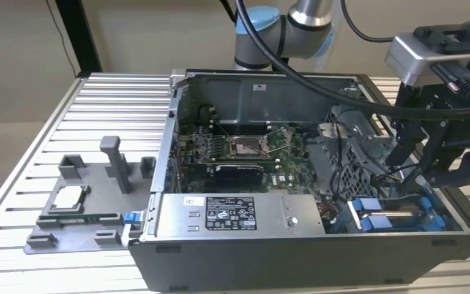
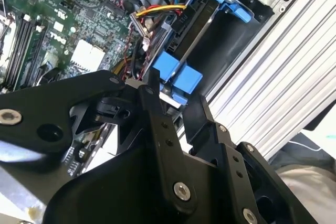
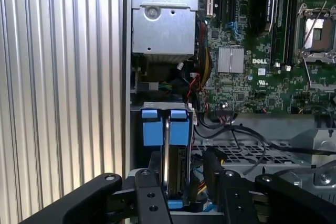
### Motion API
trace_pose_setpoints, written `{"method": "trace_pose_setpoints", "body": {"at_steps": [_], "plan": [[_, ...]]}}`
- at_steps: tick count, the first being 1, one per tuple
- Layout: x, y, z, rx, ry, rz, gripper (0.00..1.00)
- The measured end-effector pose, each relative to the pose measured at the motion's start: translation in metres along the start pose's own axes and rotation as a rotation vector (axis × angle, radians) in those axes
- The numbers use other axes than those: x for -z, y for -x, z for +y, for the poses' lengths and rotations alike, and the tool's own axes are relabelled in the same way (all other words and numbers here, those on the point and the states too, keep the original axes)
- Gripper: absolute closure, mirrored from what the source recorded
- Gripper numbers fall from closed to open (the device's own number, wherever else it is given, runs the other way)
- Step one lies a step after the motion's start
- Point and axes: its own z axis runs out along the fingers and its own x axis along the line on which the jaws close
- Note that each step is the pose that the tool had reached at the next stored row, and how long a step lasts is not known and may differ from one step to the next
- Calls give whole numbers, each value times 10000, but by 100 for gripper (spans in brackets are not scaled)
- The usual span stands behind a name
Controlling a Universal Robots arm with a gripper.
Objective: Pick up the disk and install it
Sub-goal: 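Insert the disk into the insertion slot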
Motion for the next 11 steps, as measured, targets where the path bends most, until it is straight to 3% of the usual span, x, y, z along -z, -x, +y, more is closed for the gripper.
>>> {"method": "trace_pose_setpoints", "body": {"at_steps": [8, 11], "plan": [[-97, 0, -282, 15, 1, -11, 0], [-151, 11, -319, -7, 0, -24, 0]]}}
